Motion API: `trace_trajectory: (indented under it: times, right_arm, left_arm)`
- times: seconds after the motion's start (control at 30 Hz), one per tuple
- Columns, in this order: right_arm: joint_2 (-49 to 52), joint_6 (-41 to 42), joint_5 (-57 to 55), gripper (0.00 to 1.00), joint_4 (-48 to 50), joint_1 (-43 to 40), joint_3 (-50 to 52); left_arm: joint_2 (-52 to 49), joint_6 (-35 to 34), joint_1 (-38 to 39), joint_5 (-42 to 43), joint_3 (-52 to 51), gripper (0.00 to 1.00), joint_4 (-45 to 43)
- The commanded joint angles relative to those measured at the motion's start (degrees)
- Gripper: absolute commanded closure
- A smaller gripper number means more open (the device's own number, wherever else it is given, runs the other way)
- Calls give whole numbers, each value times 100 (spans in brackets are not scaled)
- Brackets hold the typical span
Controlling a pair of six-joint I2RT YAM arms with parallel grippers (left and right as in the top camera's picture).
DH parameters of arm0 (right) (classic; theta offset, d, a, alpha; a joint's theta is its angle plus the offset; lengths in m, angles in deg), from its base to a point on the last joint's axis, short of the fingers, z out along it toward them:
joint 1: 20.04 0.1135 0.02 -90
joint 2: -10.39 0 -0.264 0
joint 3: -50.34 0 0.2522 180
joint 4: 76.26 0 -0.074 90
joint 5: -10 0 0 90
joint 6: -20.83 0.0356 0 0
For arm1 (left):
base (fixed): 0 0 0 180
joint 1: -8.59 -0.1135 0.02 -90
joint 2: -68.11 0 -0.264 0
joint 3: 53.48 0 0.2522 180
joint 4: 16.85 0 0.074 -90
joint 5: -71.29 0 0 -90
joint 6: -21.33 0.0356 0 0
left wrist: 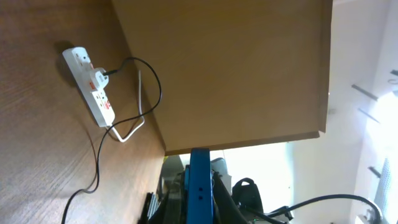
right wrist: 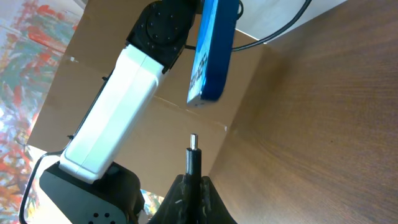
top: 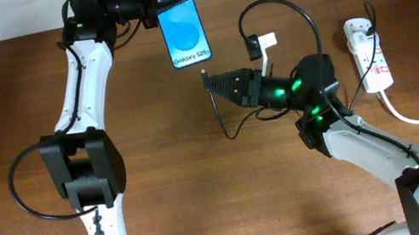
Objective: Plug charger to phone and switch on socket
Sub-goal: 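Raise the plug under the phone held upright by the left gripper, then push the USB-C plug up into the phone's bottom port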
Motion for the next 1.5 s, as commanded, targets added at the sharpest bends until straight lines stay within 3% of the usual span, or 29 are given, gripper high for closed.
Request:
trace_trajectory:
  times: [0.0,1.47]
  right_arm:
    - [24,-98,96,96,37,-15,-157]
    - [24,-31,-280,96,-48,-138,-157]
  left_arm:
    - [120,144,175,-105,83,100,-15]
    - [120,142,142,57,79,100,26]
